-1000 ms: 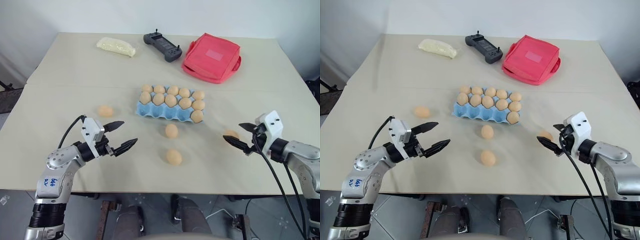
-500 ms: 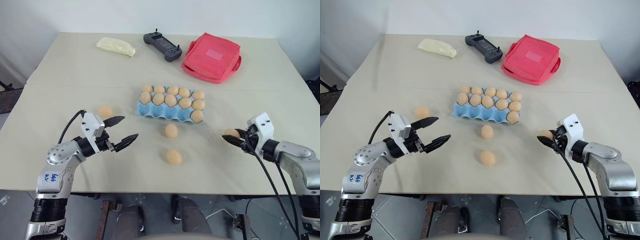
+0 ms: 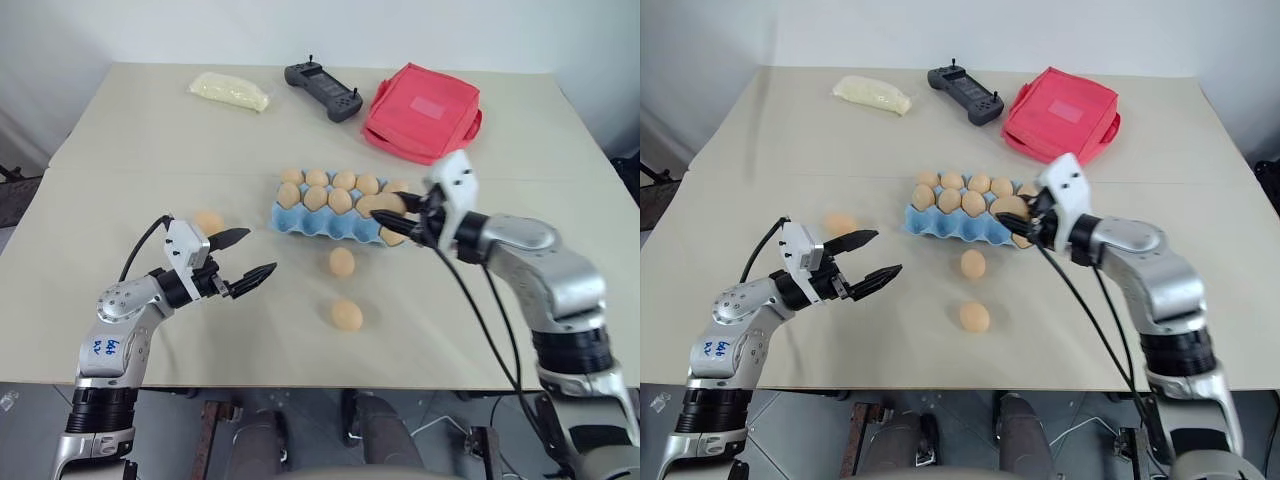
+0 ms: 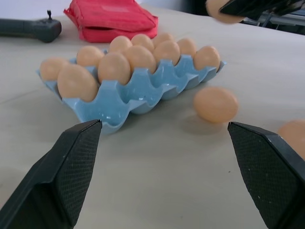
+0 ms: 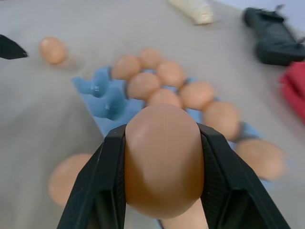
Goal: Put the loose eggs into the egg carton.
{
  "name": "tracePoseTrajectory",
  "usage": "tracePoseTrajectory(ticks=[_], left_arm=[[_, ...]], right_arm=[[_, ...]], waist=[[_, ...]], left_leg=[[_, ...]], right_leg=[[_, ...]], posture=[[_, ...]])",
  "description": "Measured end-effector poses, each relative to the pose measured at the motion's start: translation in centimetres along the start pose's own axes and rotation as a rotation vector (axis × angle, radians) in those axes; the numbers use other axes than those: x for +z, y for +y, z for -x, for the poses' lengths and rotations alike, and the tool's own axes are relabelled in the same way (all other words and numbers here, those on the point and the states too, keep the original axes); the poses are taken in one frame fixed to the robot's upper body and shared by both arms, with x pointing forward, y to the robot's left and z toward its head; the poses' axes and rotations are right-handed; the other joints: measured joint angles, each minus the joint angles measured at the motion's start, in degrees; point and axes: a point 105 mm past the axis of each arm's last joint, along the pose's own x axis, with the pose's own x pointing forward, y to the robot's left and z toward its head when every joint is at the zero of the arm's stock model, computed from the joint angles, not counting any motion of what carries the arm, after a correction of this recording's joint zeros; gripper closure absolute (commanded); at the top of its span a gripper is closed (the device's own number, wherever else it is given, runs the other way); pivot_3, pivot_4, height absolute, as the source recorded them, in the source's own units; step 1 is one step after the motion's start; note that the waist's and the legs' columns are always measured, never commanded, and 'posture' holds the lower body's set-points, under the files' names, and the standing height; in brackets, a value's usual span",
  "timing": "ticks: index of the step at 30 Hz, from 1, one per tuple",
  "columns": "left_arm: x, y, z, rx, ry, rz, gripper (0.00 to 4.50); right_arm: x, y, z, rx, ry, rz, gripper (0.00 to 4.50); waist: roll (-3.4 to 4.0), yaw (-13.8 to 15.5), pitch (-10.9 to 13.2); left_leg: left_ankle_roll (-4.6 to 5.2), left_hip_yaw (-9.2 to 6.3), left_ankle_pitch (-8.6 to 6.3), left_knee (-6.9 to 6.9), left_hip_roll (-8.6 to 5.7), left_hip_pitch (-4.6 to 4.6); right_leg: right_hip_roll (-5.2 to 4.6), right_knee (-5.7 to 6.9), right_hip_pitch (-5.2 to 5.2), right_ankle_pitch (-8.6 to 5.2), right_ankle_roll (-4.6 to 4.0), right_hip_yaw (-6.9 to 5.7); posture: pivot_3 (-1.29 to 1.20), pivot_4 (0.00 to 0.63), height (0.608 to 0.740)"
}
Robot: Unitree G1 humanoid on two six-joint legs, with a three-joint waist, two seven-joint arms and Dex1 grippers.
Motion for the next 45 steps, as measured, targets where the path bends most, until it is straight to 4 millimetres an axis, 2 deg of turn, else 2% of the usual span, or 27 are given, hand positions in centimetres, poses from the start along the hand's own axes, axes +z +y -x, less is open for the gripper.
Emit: tracePoseTrajectory(ticks=[4,8,16,17,23,26,28,33,36,37,39,42,45], left_arm=[[0.0,0.1,0.1,0.014,0.0,-0.003,0.0],[-0.3,0.1,0.3,0.027,0.004,0.003,0.0],[-0.4,0.1,0.3,0.035,0.006,0.005,0.0],[-0.4,0.1,0.3,0.035,0.006,0.004,0.0],[0.0,0.2,0.1,0.031,-0.003,-0.004,0.0],[0.2,0.2,-0.1,0.024,-0.012,-0.013,0.0],[0.2,0.2,-0.1,0.017,-0.013,-0.013,0.0],[0.1,0.0,-0.2,-0.005,-0.012,-0.017,0.0],[0.0,-0.2,-0.4,-0.025,-0.006,-0.015,0.0],[-0.1,0.0,0.1,-0.02,0.004,-0.019,0.0],[-0.8,0.7,0.9,0.01,0.031,-0.005,0.0],[-0.7,0.8,1.2,0.004,0.037,-0.013,0.0],[-0.9,0.7,1.4,-0.009,0.047,-0.01,0.0]], right_arm=[[-1.3,0.0,-2.0,0.008,0.017,-0.022,2.94],[-1.8,-0.5,-3.0,0.001,0.026,-0.005,2.94],[-2.1,-0.7,-3.1,0.013,0.038,0.009,0.19],[-2.0,-0.7,-3.1,0.014,0.034,0.012,0.05],[-0.3,-0.6,-2.3,0.016,0.0,0.074,0.05],[1.5,-0.8,-0.4,0.008,-0.05,0.13,0.05],[1.8,-0.7,1.3,0.01,-0.066,0.155,0.05],[-0.3,0.2,5.5,0.052,0.007,0.142,0.05],[-1.2,0.2,7.3,0.053,0.045,0.13,0.05],[-3.3,0.9,9.7,0.071,0.142,0.112,0.05],[-5.1,1.4,12.2,0.072,0.227,0.053,0.05],[-5.3,2.3,14.3,0.087,0.274,0.029,0.05],[-5.3,3.1,15.2,0.113,0.298,0.029,0.05]], waist=[[0.0,0.09,0.0],[0.0,0.0,0.0],[0.0,-0.04,0.0],[0.0,-0.06,0.0],[0.01,-0.02,0.01],[0.01,0.09,0.01],[0.0,0.27,0.0],[0.0,0.29,0.0],[0.0,-0.04,0.0],[-0.03,0.41,-0.02],[-0.02,0.99,-0.01],[-0.02,1.13,-0.01],[-0.06,1.08,-0.03]], left_leg=[[-0.22,0.15,0.12,0.09,-0.03,-0.32],[-0.25,0.22,0.14,0.19,-0.01,-0.52],[-0.32,0.21,0.18,0.2,0.02,-0.52],[-0.32,0.21,0.18,0.21,0.02,-0.51],[-0.36,0.18,0.21,0.21,0.04,-0.51],[-0.37,0.16,0.2,0.19,0.04,-0.52],[-0.36,0.16,0.18,0.19,0.04,-0.59],[-0.3,0.15,0.13,0.2,0.03,-0.63],[-0.12,0.07,0.05,0.21,0.03,-0.47],[-0.14,0.07,0.06,0.16,0.05,-0.48],[-0.16,-0.01,0.05,0.17,0.08,-0.52],[-0.11,-0.12,0.04,0.22,0.07,-0.37],[-0.07,-0.07,0.05,0.21,0.07,-0.15]], right_leg=[[-0.05,0.37,-0.42,0.01,0.02,-0.02],[-0.04,0.42,-0.52,0.02,0.03,-0.16],[-0.03,0.41,-0.53,0.01,0.02,-0.23],[-0.03,0.41,-0.53,0.0,0.01,-0.23],[-0.03,0.42,-0.56,-0.02,-0.03,-0.27],[-0.04,0.43,-0.56,-0.02,-0.03,-0.3],[-0.04,0.4,-0.55,-0.02,-0.03,-0.41],[-0.05,0.25,-0.53,-0.01,-0.02,-0.46],[-0.04,0.23,-0.51,0.0,-0.04,-0.34],[-0.01,0.2,-0.41,-0.04,-0.09,-0.58],[-0.01,0.24,-0.48,-0.07,-0.15,-0.57],[-0.02,0.26,-0.41,-0.06,-0.15,-0.41],[-0.01,0.21,-0.22,-0.05,-0.17,-0.34]], posture=[[0.0,0.15,0.74],[0.0,0.15,0.74],[0.0,0.15,0.74],[0.0,0.15,0.74],[0.0,0.15,0.74],[0.0,0.15,0.74],[0.0,0.15,0.74],[0.0,0.15,0.74],[0.0,0.15,0.74],[0.0,0.15,0.74],[0.0,0.15,0.74],[0.0,0.15,0.74],[0.0,0.15,0.74]])
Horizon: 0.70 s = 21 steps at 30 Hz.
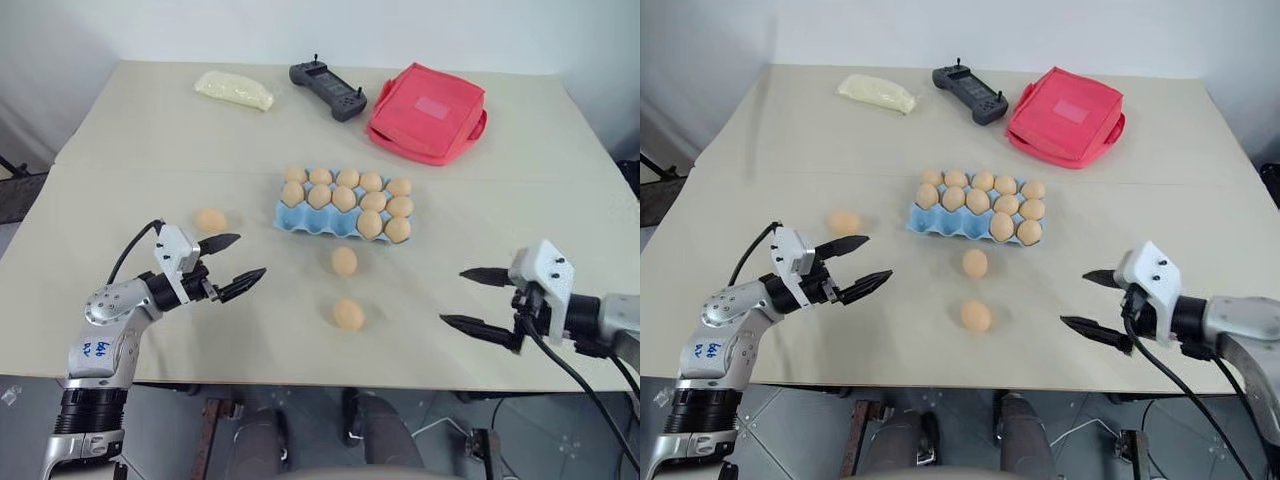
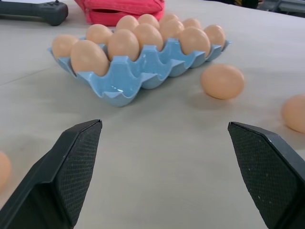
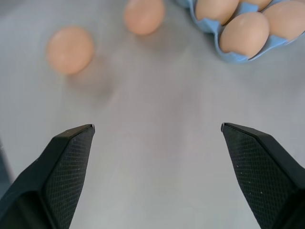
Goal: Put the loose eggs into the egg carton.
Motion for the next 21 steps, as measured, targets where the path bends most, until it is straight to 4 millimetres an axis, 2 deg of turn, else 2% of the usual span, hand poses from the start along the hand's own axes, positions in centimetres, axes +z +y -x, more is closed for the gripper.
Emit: tracePoseTrajectory(ticks=[3,8,13,17,21], left_arm=[[-0.3,0.1,0.1,-0.003,0.007,0.007,0.0],[-0.3,0.2,0.1,-0.003,0.007,0.006,0.0],[-0.2,0.1,-0.1,-0.005,0.002,0.005,0.0],[-0.3,0.0,0.1,0.004,0.007,0.008,0.0],[-0.3,-0.5,0.2,0.0,0.012,0.009,0.0]], right_arm=[[-0.3,0.3,0.1,0.019,0.009,-0.004,0.05],[1.1,0.8,-1.4,0.079,-0.025,0.04,0.05],[2.6,2.7,-4.8,0.217,-0.091,0.065,0.05],[3.5,3.4,-7.2,0.283,-0.128,0.075,0.05],[3.5,4.1,-9.4,0.344,-0.104,0.091,0.05]], waist=[[0.0,0.1,0.0],[-0.01,-0.04,0.0],[0.0,-0.25,0.0],[-0.01,-0.39,0.0],[-0.01,-0.78,0.0]], left_leg=[[-0.04,0.09,-0.02,-0.01,-0.01,0.1],[0.04,0.11,0.05,-0.02,0.0,0.13],[0.01,0.15,0.06,-0.08,-0.01,0.12],[-0.02,0.15,0.03,-0.07,0.0,0.11],[-0.03,0.15,0.02,-0.07,0.0,0.09]], right_leg=[[0.01,-0.03,0.04,-0.02,-0.03,0.12],[0.04,-0.01,0.02,0.0,-0.07,0.19],[0.04,0.07,-0.06,0.01,-0.07,0.22],[0.03,0.12,-0.09,0.02,-0.07,0.2],[0.01,0.17,-0.13,0.01,-0.07,0.18]], posture=[[0.0,0.15,0.74],[0.0,0.15,0.74],[0.0,0.15,0.74],[0.0,0.15,0.74],[0.0,0.15,0.74]])
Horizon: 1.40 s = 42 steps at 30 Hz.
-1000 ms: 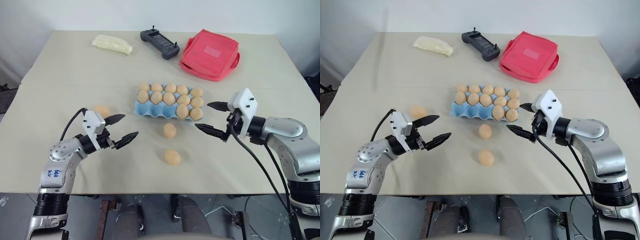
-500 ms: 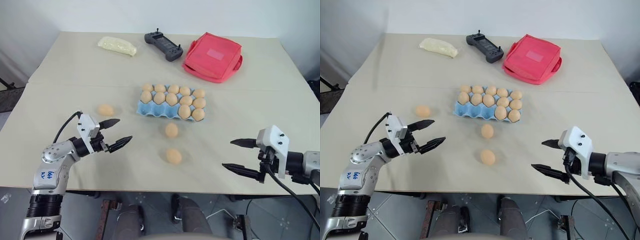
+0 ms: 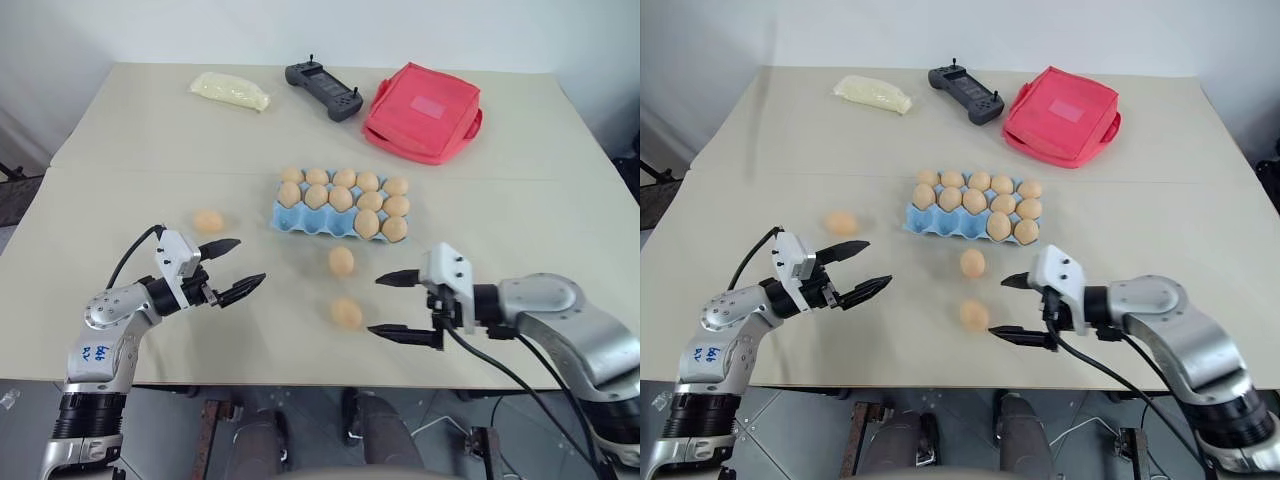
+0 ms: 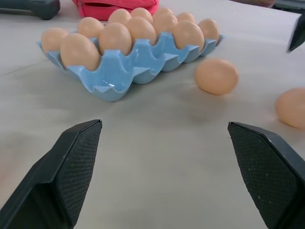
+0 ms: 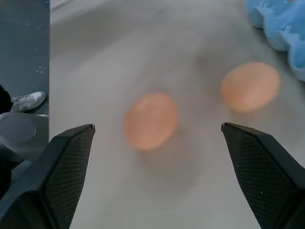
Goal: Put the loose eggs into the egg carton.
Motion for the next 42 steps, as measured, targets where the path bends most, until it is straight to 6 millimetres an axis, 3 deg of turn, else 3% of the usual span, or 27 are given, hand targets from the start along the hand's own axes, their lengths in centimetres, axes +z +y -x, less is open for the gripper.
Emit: tracePoseTrajectory(ticks=[12,15,21,25,28,32,34,42], left_arm=[[0.1,-0.3,1.0,0.026,0.021,-0.003,0.0],[-0.1,-0.3,1.1,0.037,0.025,0.002,0.0],[-0.2,-0.2,1.1,0.044,0.028,0.005,0.0],[-0.2,-0.2,1.1,0.044,0.027,0.005,0.0],[0.0,-0.2,1.0,0.042,0.022,0.003,0.0],[0.3,-0.2,0.8,0.038,0.013,-0.006,0.0],[0.3,-0.2,0.8,0.038,0.012,-0.004,0.0],[0.5,-0.1,0.5,0.036,-0.003,-0.005,0.0]], right_arm=[[-0.1,0.2,-4.4,0.129,0.027,0.035,0.05],[-0.8,0.3,-5.3,0.143,0.045,0.024,0.66],[-1.0,0.4,-5.7,0.144,0.05,0.038,2.71],[-0.7,0.2,-5.5,0.131,0.041,0.041,2.96],[1.1,-1.0,-4.6,0.074,-0.014,0.057,2.96],[6.2,-4.1,-3.1,-0.082,-0.15,0.148,2.96],[7.5,-5.3,-2.8,-0.135,-0.188,0.16,2.96],[8.7,-9.7,-4.3,-0.288,-0.243,0.116,2.96]], waist=[[-0.01,-0.23,-0.01],[0.0,-0.2,-0.01],[-0.01,-0.21,-0.01],[0.0,-0.21,-0.01],[0.0,-0.25,0.0],[0.0,-0.31,0.0],[0.0,-0.3,0.0],[0.01,-0.48,0.0]], left_leg=[[-0.03,0.0,0.01,0.03,0.02,0.02],[-0.04,0.01,0.01,0.03,0.02,0.02],[-0.04,0.01,0.01,0.04,0.02,0.02],[-0.06,0.01,0.01,0.04,0.03,0.02],[-0.06,0.04,0.01,0.05,0.03,0.02],[-0.13,0.04,0.04,0.05,0.11,0.06],[-0.16,0.04,0.03,0.04,0.16,0.06],[-0.26,0.13,0.05,0.0,0.2,0.03]], right_leg=[[0.0,0.13,-0.02,0.0,-0.01,-0.02],[0.0,0.15,-0.04,-0.01,-0.01,-0.02],[-0.01,0.18,-0.04,-0.01,-0.02,-0.02],[-0.01,0.19,-0.05,-0.01,-0.02,-0.02],[-0.01,0.2,-0.06,-0.01,-0.02,0.0],[0.03,0.28,-0.08,-0.01,-0.1,-0.02],[0.05,0.3,-0.09,-0.03,-0.14,-0.05],[0.08,0.3,-0.15,-0.03,-0.14,-0.07]], posture=[[0.0,0.15,0.74],[0.0,0.15,0.74],[0.0,0.15,0.74],[0.0,0.15,0.74],[0.0,0.15,0.74],[0.0,0.15,0.74],[0.0,0.15,0.74],[0.0,0.15,0.74]])
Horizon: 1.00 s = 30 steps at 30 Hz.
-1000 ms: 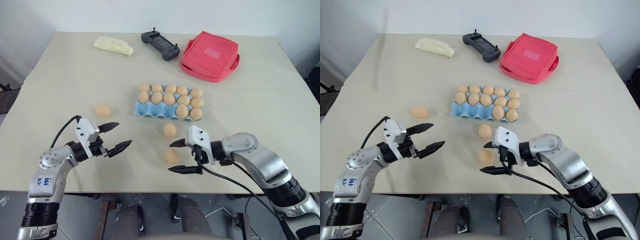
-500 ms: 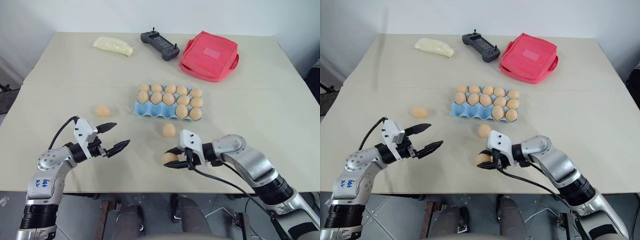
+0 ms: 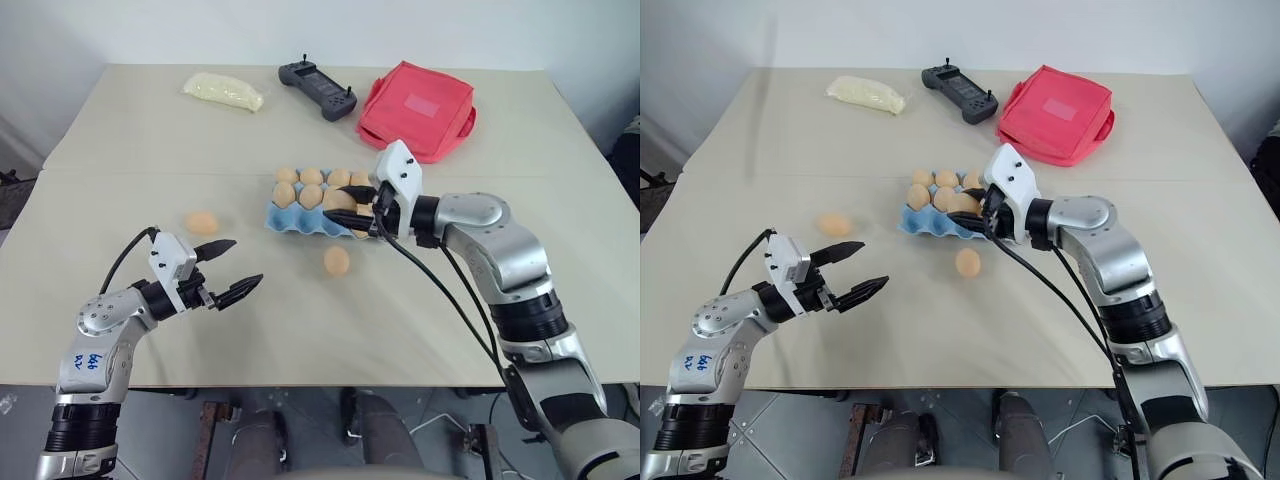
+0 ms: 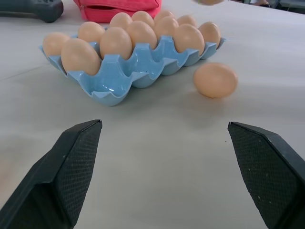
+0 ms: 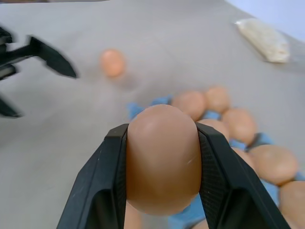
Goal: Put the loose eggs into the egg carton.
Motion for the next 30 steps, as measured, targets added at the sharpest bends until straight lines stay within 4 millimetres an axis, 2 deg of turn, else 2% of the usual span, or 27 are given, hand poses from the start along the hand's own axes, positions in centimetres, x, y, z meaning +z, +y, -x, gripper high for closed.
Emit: tracePoseTrajectory(ticks=[7,10,18,19,26,30], left_arm=[[0.0,0.0,0.0,0.003,-0.002,0.0,0.0],[-0.1,0.0,0.0,0.007,-0.003,0.0,0.0],[0.0,0.1,0.0,0.014,-0.005,-0.003,0.0],[0.0,0.1,0.0,0.014,-0.005,-0.003,0.0],[0.0,0.2,0.0,0.013,-0.008,-0.005,0.0],[0.2,0.3,-0.2,0.012,-0.017,-0.013,0.0]], right_arm=[[-1.9,-1.6,-1.9,-0.096,0.039,-0.022,2.96],[-2.2,-1.5,-2.2,-0.092,0.039,-0.024,2.96],[-2.5,-1.2,-2.5,-0.077,0.045,-0.034,0.13],[-2.5,-1.2,-2.6,-0.076,0.045,-0.034,0.03],[-1.9,-1.4,-1.9,-0.074,0.039,0.0,0.03],[-1.1,-0.9,0.8,-0.049,0.032,0.057,0.03]], waist=[[0.01,-0.11,0.01],[0.02,-0.17,0.01],[0.02,-0.41,0.01],[0.02,-0.45,0.01],[0.03,-0.93,0.02],[0.03,-0.78,0.02]], left_leg=[[-0.17,0.03,0.08,0.0,0.01,-0.01],[-0.19,0.03,0.08,-0.02,0.04,-0.01],[-0.2,0.03,0.06,-0.02,0.08,0.0],[-0.2,0.03,0.06,-0.02,0.08,0.0],[-0.21,0.02,0.06,-0.04,0.1,-0.01],[-0.23,-0.04,0.01,-0.06,0.11,-0.02]], right_leg=[[-0.01,0.0,0.0,0.0,0.0,-0.01],[0.0,0.0,-0.01,0.0,0.0,-0.01],[0.01,0.01,-0.01,0.0,0.0,-0.03],[0.01,0.01,-0.01,0.0,0.0,-0.03],[0.0,0.0,-0.01,0.0,0.0,-0.04],[-0.01,-0.05,0.0,0.0,0.0,-0.11]], posture=[[0.0,0.15,0.74],[0.0,0.15,0.74],[0.0,0.15,0.74],[0.0,0.15,0.74],[0.0,0.15,0.74],[0.0,0.15,0.74]])
